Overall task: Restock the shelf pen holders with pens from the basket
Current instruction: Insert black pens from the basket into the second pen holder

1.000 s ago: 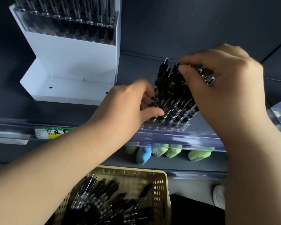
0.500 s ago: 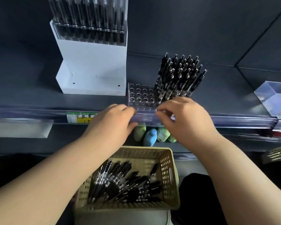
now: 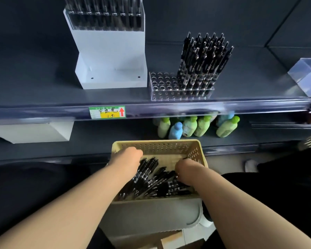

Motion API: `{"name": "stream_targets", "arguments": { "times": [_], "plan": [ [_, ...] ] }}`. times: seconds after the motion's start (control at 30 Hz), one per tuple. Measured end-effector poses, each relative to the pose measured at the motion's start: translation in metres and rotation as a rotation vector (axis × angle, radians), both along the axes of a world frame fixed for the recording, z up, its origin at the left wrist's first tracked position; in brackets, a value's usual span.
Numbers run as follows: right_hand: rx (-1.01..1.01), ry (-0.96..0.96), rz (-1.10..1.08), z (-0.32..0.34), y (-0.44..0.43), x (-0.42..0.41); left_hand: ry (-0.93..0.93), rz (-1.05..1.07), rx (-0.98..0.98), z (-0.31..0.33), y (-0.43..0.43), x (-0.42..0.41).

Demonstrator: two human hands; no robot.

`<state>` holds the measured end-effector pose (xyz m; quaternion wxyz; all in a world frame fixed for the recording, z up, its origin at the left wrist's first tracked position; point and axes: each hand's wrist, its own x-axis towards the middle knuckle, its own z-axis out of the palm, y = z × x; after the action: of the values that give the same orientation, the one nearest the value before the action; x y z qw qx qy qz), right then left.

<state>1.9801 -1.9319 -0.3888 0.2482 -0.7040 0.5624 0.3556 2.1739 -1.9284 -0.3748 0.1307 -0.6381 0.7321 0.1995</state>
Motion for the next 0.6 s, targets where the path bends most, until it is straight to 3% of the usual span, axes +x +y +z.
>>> {"name": "stream_targets", "arguments": {
  "times": [0.23,0.43,0.6],
  "plan": [
    [0.020,0.111,0.072,-0.020,-0.001,-0.006,-0.062,-0.203,0.195,-0.046,0.012,-0.034],
    [0.007,0.169,0.120,-0.032,-0.003,-0.003,-0.003,-0.095,0.263,-0.061,0.007,-0.056],
    [-0.005,0.203,0.164,-0.033,-0.004,-0.001,-0.040,-0.148,0.239,-0.071,0.002,-0.059]
  ]
}}
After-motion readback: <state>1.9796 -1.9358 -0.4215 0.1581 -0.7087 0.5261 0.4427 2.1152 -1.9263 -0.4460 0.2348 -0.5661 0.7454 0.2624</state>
